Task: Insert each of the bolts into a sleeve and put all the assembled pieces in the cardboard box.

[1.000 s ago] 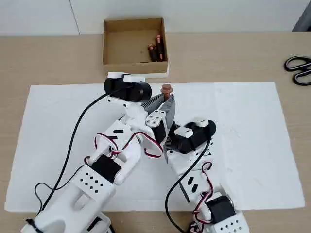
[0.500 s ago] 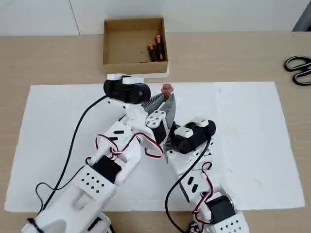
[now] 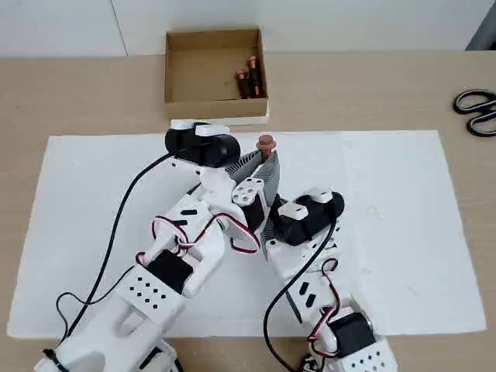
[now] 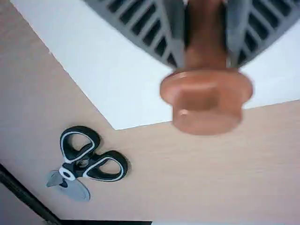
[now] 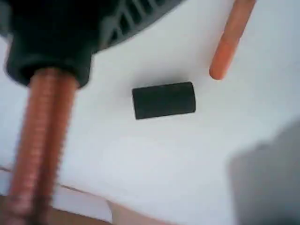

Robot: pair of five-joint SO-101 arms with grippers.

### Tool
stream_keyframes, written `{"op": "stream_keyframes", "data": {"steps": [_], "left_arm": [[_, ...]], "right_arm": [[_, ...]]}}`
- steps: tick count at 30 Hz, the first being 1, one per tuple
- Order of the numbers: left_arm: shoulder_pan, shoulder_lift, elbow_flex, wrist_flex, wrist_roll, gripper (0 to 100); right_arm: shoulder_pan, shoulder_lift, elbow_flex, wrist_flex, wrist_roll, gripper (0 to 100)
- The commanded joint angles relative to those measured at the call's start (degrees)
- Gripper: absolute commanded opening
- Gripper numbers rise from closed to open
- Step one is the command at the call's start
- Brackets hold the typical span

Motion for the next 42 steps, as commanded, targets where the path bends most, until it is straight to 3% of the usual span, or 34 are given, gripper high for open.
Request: {"op": "stream_keyframes", "data": {"steps": [1, 20, 27, 42], "left_arm": [[0.2, -1.1, 0.2, -1.8, -0.1, 1], [0.3, -1.1, 2.9, -1.5, -0.4, 1], [2.0, -1.3, 1.5, 5.0, -0.4, 1], [3.0, -1.7, 0.8, 10.3, -1.7, 1]], "right_arm": [[0.0, -1.0, -1.1, 0.0, -0.7, 0.4], [-0.1, -1.0, -2.3, 0.2, -4.1, 0.4], [-0.1, -1.0, -2.3, 0.2, -4.1, 0.4], [-0.1, -1.0, -2.3, 0.2, -4.1, 0.4]]}}
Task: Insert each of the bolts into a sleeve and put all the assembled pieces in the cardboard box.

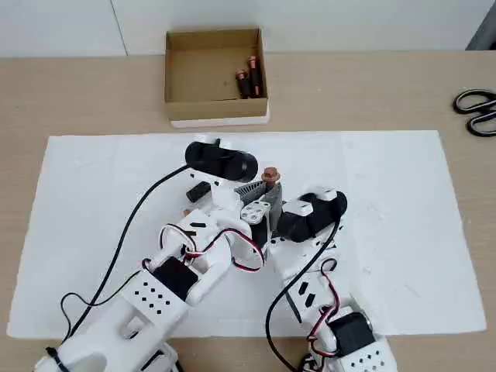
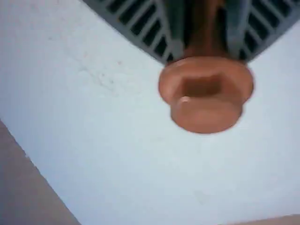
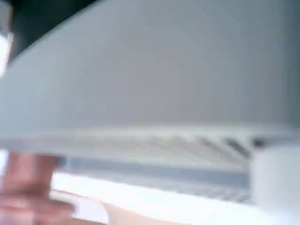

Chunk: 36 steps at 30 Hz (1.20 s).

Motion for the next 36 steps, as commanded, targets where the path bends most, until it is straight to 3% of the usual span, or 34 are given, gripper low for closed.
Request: {"op": "stream_keyframes", "data": {"steps": [1, 7, 14, 17, 24, 30, 36], "left_arm": [[0.1, -1.5, -2.9, 2.2, -3.0, 2], [1.8, -1.5, -6.2, 11.9, -4.4, 15], [0.2, -1.6, -16.5, 29.2, -13.5, 17], [-5.4, -1.6, -22.2, 36.8, -23.7, 17], [-15.0, -1.5, -41.2, 57.1, -34.7, 17], [-30.3, -1.1, -52.9, 68.8, -38.2, 17], [-44.2, -1.0, -53.3, 79.5, -36.7, 17]], "right_arm": [[-0.1, -1.1, -2.3, 0.3, -0.5, 0.4], [-0.1, -1.1, -2.3, 0.3, -0.5, 0.4], [-0.1, -1.1, -2.3, 0.3, -0.5, 0.4], [0.0, -1.1, -2.3, 0.3, -0.4, 0.4], [0.1, -1.1, -1.9, 0.3, -0.4, 0.4], [3.8, -1.0, -2.5, 0.0, -0.3, 0.4], [10.8, -0.4, -12.3, 1.2, 6.0, 0.4]]}}
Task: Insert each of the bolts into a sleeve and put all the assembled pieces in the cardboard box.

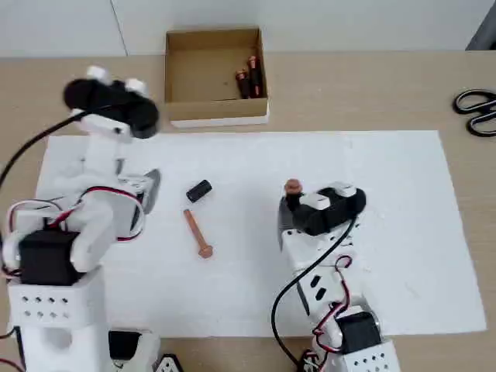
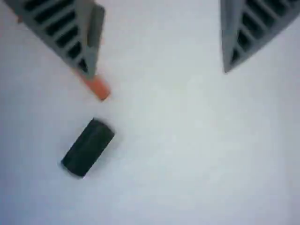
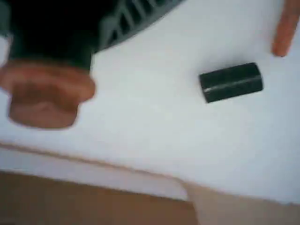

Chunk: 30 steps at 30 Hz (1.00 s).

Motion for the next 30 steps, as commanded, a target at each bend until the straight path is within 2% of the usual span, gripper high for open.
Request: {"op": "stream_keyframes", "data": {"steps": [1, 5, 10, 18, 30], "left_arm": [[-6.7, -1.0, -2.2, 6.0, 1.2, 17], [-9.6, -1.3, -2.2, 8.8, 1.9, 17], [-9.5, -1.3, -2.2, 9.4, 6.8, 17], [-9.6, -1.5, -2.2, 9.8, 7.7, 17], [-9.7, -1.5, -2.2, 9.8, 7.7, 17]], "right_arm": [[2.0, 0.0, -12.0, 1.1, 2.5, 0.4], [2.2, 10.1, -27.2, 3.6, 5.0, 0.4], [2.2, 36.9, -53.5, 5.3, 5.5, 0.4], [1.9, 78.8, -89.1, 4.8, 5.4, 0.4], [0.4, 125.1, -120.0, -11.6, 5.4, 0.4]]}}
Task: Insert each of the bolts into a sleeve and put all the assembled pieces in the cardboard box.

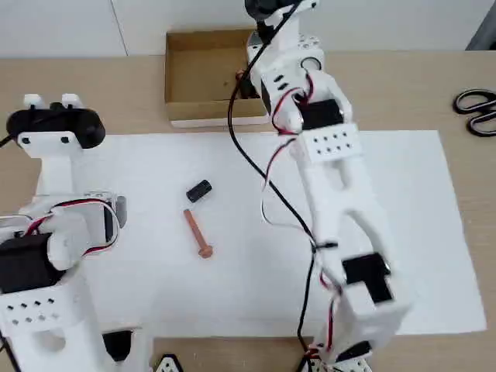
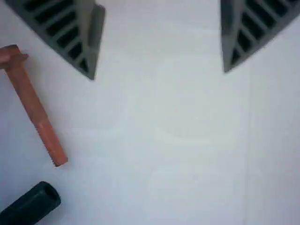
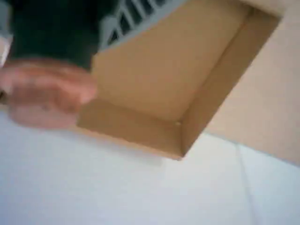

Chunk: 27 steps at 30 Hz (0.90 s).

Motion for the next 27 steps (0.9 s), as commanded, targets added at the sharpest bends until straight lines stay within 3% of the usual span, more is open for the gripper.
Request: {"op": "stream_keyframes", "data": {"steps": [1, 13, 27], "left_arm": [[-0.4, -1.1, -2.2, 0.9, 0.5, 17], [-2.5, -1.1, -2.2, 1.0, 2.3, 17], [-4.1, -1.1, 0.5, 0.9, 2.3, 17]], "right_arm": [[-0.3, 9.5, -10.8, -6.4, 0.4, 0.4], [-0.3, 37.3, -28.7, -23.7, 0.4, 0.4], [-1.8, 52.6, -43.7, -23.6, 0.7, 0.9]]}}
